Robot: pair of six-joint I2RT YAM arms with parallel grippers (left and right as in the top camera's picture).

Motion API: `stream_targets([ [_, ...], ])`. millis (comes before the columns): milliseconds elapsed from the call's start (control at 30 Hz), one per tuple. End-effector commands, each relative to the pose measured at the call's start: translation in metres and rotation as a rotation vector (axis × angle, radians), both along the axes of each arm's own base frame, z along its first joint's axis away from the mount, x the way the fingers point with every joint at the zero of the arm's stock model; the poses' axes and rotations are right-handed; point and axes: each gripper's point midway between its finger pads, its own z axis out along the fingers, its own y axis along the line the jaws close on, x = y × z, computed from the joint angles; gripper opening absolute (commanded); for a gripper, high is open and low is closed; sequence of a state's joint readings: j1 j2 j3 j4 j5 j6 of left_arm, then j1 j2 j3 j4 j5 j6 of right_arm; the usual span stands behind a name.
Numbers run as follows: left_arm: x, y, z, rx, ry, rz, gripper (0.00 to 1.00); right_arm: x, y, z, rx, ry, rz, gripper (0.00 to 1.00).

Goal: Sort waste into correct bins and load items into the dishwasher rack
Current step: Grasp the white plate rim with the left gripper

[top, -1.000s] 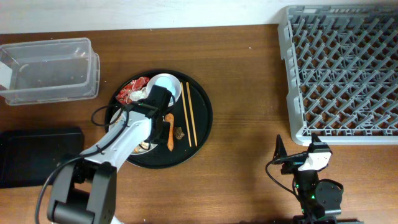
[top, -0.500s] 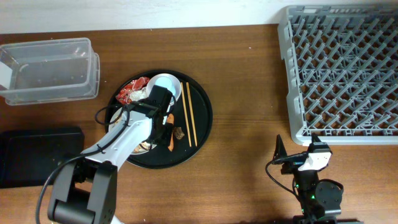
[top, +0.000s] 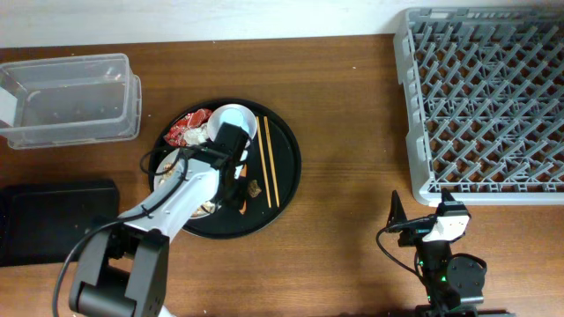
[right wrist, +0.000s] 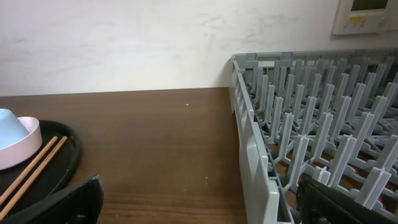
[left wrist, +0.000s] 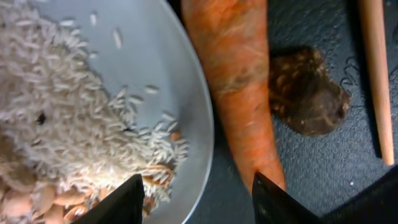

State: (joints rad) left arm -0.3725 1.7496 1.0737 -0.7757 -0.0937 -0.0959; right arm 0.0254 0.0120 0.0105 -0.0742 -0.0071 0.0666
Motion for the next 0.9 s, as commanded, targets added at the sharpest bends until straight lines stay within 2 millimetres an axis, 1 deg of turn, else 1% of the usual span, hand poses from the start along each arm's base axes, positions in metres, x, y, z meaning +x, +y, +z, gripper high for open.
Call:
stream_targets([
  [0, -0.01, 0.006, -0.015, 0.038, 0.017, -0.026, 0.55, 0.0, -0.003, -0.003, -0.008, 0.005, -0.014, 0.98],
  [133, -0.007, 0.007, -0.016, 0.039, 0.003, -0.025, 0.55, 0.0, -0.003, -0.003, -0.008, 0.005, -0.014, 0.98],
  [267, -0.009, 0.006, -0.014, 0.031, 0.011, -0.026, 0.54, 0.0, -0.003, -0.003, -0.008, 0.005, -0.014, 0.98],
  [333, -0.008, 0.005, -0.011, 0.03, 0.009, -0.025, 0.51, 0.0, -0.003, -0.003, -0.008, 0.005, -0.014, 0.98],
  [433, -0.005, -0.001, 0.004, -0.01, -0.017, -0.029, 0.5, 0.0, -0.003, -0.003, -0.008, 0.005, -0.014, 0.98],
  [533, -0.002, -0.003, 0.018, -0.028, -0.059, -0.029, 0.5, 0.0, -0.003, -0.003, -0.008, 0.005, -0.014, 0.98],
  [733, -0.005, -0.001, 0.014, -0.023, -0.051, -0.028, 0.5, 0.0, -0.003, -0.003, -0.008, 0.005, -0.014, 0.98],
  [867, -0.002, 0.006, 0.011, 0.014, -0.066, -0.021, 0.5, 0.0, -0.003, -0.003, -0.008, 0.005, -0.014, 0.98],
])
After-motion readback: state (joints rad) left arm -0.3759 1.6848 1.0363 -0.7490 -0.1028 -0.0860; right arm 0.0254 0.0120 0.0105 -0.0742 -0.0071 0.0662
